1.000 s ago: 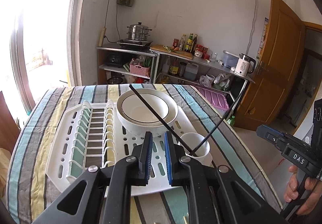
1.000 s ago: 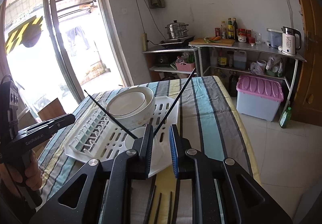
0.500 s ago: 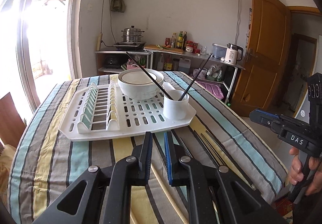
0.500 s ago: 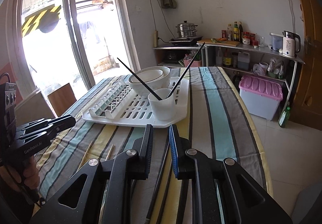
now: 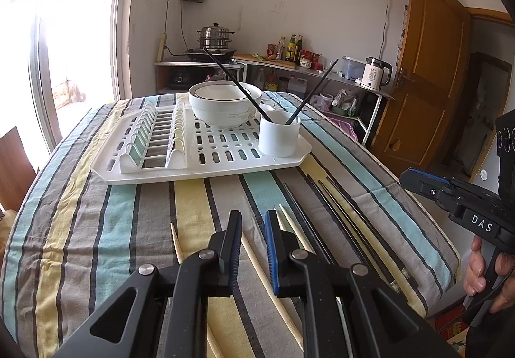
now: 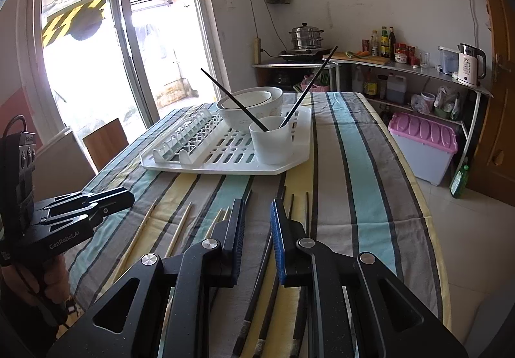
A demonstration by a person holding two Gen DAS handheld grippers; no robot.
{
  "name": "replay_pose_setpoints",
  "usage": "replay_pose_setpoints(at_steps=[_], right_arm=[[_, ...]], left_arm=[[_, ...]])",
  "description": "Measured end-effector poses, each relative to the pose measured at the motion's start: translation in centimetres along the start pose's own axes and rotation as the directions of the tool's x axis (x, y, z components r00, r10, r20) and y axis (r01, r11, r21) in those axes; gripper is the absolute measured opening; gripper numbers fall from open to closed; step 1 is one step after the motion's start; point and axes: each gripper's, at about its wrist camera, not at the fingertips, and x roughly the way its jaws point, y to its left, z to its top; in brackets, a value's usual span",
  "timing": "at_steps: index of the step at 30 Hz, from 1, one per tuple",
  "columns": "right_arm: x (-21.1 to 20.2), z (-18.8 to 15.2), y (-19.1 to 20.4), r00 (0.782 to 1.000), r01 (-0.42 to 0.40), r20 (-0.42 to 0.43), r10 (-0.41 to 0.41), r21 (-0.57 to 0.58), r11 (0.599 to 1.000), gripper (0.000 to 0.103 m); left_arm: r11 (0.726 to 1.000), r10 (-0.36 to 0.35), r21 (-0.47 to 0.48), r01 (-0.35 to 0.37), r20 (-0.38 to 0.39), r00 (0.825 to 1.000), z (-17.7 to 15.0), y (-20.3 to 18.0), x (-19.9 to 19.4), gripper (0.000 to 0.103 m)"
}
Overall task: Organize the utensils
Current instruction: 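Move both open tools back down to the remaining chopsticks on the tablecloth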
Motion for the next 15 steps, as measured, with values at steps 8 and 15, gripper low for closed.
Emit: replay_pose_setpoints(at_steps=[8, 15], right_arm=[[3.1, -0.4, -0.6, 0.997, 0.005, -0.072, -0.004, 0.011, 1.000, 0.017], [7.1, -0.3, -1.0, 0.987, 0.013, -0.161, -0.011, 0.013, 1.000, 0.017]], left_arm=[[1.000, 0.023, -0.016, -0.025, -0.099, 0.995, -0.6, 0.4, 3.4, 0.023], [0.998, 0.039, -0.045, -0.049, -0.197, 0.980, -0.8, 1.0, 7.3, 0.023]])
